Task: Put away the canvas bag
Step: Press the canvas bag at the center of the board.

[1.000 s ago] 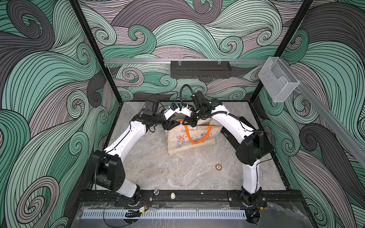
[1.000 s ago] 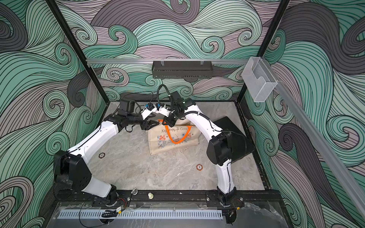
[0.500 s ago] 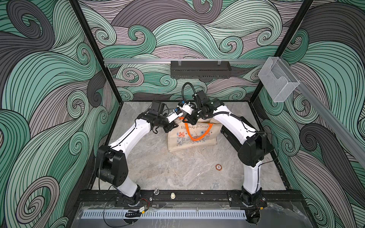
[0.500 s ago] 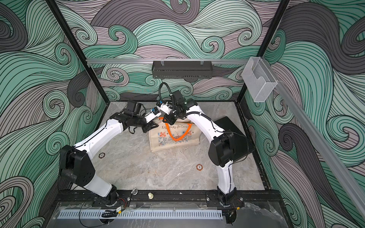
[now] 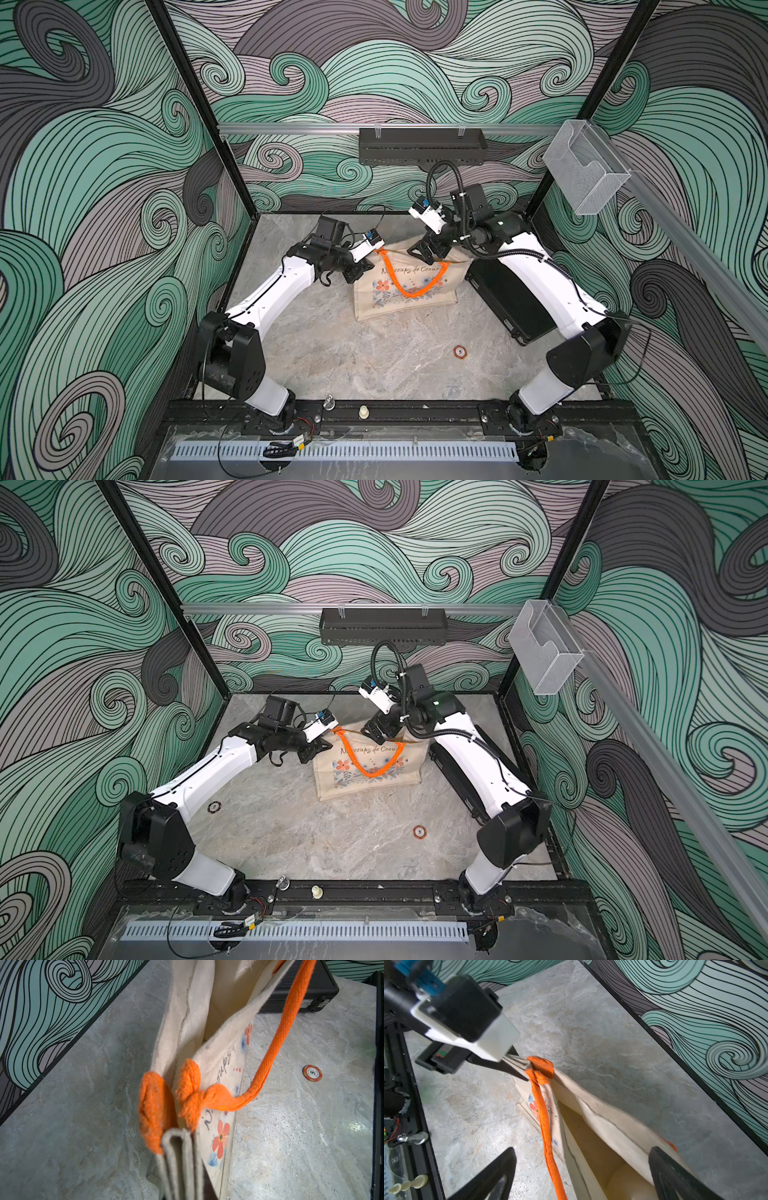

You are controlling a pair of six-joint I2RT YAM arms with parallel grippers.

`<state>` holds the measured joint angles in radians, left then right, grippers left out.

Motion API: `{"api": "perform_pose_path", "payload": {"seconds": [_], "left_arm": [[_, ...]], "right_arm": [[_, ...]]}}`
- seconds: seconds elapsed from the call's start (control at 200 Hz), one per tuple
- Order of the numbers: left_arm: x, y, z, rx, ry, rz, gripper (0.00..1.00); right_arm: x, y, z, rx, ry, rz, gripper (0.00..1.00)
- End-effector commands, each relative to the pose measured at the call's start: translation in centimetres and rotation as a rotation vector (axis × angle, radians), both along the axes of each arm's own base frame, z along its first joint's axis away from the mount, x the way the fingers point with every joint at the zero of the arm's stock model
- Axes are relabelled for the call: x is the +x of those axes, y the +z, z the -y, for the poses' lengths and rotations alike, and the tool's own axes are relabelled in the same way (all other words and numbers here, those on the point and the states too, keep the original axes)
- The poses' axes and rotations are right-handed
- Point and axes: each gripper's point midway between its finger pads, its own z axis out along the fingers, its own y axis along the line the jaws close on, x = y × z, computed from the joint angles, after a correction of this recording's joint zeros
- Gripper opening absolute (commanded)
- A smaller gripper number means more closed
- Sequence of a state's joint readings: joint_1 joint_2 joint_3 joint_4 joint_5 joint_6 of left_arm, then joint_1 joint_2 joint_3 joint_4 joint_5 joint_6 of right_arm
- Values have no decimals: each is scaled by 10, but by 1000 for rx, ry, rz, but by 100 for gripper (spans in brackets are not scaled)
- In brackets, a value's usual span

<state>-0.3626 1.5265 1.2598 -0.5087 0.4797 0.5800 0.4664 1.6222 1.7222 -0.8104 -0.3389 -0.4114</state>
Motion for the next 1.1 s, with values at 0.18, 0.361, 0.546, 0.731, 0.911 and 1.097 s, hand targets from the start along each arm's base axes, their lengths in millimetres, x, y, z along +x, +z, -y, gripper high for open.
{"api": "perform_pose_path", "payload": {"seconds": [0.18, 0.361, 0.546, 0.731, 0.911, 1.097], "left_arm": [[-11, 7, 3, -1, -66, 39, 11], [-19, 19, -1, 18, -113, 97, 7], [-13, 30, -10, -29, -151, 148, 0], [-11, 38, -28, -42, -182, 202, 0], [-9, 35, -44, -48, -163, 180, 0], [-3, 36, -47, -71, -142, 197, 0]], "right_arm": [[-25, -3, -6, -92, 195, 92, 100], [-19, -9, -47, -47, 364, 15, 100], [-15, -30, -82, -24, 436, -118, 100], [-5, -51, -90, -51, 444, -140, 100], [22, -89, -60, -290, 380, -92, 92], [41, -87, -41, -369, 329, -41, 78]]}}
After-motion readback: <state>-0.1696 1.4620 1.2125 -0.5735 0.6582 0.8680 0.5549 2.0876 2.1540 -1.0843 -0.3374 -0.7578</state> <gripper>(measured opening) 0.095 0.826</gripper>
